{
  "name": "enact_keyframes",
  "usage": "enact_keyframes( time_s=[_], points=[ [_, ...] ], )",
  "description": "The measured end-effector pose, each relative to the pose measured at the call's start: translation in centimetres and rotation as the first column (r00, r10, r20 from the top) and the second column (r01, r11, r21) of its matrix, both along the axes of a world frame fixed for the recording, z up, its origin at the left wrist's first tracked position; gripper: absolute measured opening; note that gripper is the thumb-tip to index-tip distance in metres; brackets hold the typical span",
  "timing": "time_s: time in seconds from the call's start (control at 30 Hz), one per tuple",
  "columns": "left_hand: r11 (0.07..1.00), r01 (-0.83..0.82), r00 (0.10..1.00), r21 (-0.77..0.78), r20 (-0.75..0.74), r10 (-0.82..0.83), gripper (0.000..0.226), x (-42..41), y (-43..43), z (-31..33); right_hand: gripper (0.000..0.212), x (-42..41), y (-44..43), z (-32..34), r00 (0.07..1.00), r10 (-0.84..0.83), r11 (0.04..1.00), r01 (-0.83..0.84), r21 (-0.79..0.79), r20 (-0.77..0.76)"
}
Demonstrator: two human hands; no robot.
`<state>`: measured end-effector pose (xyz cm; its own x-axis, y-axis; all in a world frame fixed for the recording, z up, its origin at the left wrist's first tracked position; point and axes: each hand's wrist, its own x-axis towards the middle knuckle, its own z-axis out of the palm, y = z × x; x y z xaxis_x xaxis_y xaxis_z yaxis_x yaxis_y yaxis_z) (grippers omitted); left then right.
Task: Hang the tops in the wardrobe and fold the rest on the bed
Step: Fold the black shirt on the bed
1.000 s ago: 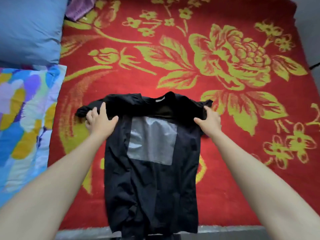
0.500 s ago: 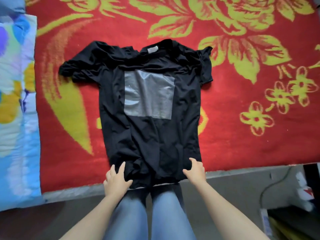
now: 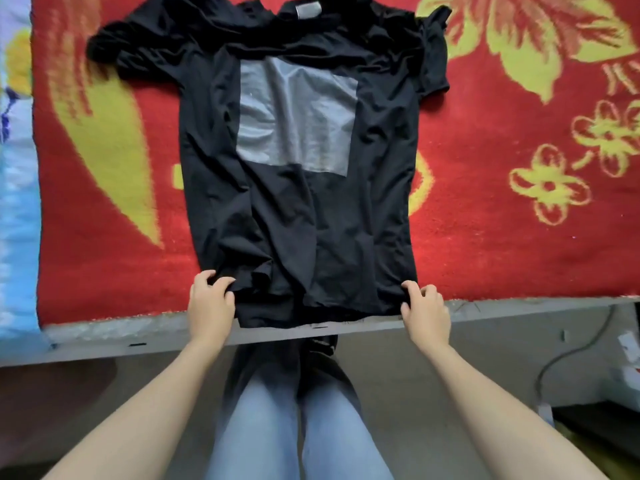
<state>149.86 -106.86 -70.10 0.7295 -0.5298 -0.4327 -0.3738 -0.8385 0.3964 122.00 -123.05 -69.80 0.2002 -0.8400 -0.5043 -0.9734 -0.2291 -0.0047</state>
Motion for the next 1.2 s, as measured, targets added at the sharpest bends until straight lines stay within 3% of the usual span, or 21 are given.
enact_keyframes(
  time_s=[0.07,0.17,0.23,0.3,0.4,0.57,0.63,0.7,0.77,0.83,0.9,0.97,1.03,1.1,1.2],
  points=[
    [0.991,-0.097,0.995,-0.096,-0.016,0.096,0.029,0.8,0.0,0.4,0.032,-0.5,-1.2,-0.3,0.993,-0.022,0.999,0.019,0.028,0.114],
    [0.924,-0.331,0.944,-0.194,-0.053,0.327,0.031,1.4,1.5,1.1,0.03,-1.6,-1.8,-0.2,0.906,-0.241,0.97,0.213,0.117,0.347],
    [0.774,-0.575,0.818,-0.266,-0.188,0.543,0.03,1.7,2.8,1.4,0.027,-2.5,-1.9,-0.1,0.772,-0.446,0.892,0.426,0.152,0.453],
    [0.565,-0.775,0.631,-0.282,-0.371,0.681,0.027,2.1,4.2,2.0,0.026,-3.4,-1.9,0.2,0.602,-0.594,0.783,0.585,0.212,0.533],
    [0.391,-0.881,0.472,-0.266,-0.537,0.699,0.027,3.1,6.4,3.6,0.029,-4.5,-2.2,1.5,0.441,-0.664,0.7,0.652,0.292,0.604],
    [0.3,-0.93,0.354,-0.213,-0.739,0.573,0.062,4.5,8.6,5.2,0.04,-5.5,-2.3,3.5,0.442,-0.633,0.723,0.63,0.282,0.636],
    [0.319,-0.918,0.387,-0.235,-0.704,0.595,0.049,4.6,8.7,5.0,0.034,-5.5,-1.7,4.0,0.463,-0.617,0.736,0.626,0.259,0.636],
    [0.404,-0.873,0.485,-0.274,-0.582,0.652,0.04,4.7,8.8,4.4,0.03,-5.3,-0.9,4.1,0.525,-0.589,0.764,0.609,0.212,0.615],
    [0.624,-0.735,0.678,-0.267,-0.329,0.658,0.043,4.9,8.9,3.4,0.031,-4.8,-0.1,3.7,0.586,-0.581,0.781,0.598,0.183,0.565],
    [0.89,-0.453,0.891,-0.04,0.006,0.454,0.045,4.9,8.7,3.0,0.031,-4.3,0.3,2.8,0.644,-0.584,0.787,0.598,0.151,0.494],
    [0.971,-0.195,0.97,0.137,0.173,0.17,0.051,4.8,8.2,2.6,0.027,-3.8,0.3,1.9,0.724,-0.574,0.806,0.583,0.107,0.383],
    [0.98,0.111,0.942,0.167,0.296,-0.157,0.062,4.6,7.6,1.5,0.024,-3.1,0.2,1.6,0.808,-0.545,0.836,0.543,0.075,0.222],
    [0.914,0.365,0.817,0.176,0.41,-0.405,0.064,4.8,7.9,0.0,0.029,-2.5,0.4,1.5,0.892,-0.446,0.895,0.446,0.022,0.072],
    [0.859,0.481,0.749,0.177,0.427,-0.507,0.058,5.4,7.9,-0.7,0.047,-2.2,0.7,1.1,0.979,-0.188,0.981,0.183,-0.061,-0.081],
    [0.824,0.546,0.725,0.15,0.408,-0.555,0.045,6.3,7.9,-1.2,0.053,-1.9,1.1,0.0,0.971,0.172,0.977,-0.189,-0.096,-0.164]
  ],
)
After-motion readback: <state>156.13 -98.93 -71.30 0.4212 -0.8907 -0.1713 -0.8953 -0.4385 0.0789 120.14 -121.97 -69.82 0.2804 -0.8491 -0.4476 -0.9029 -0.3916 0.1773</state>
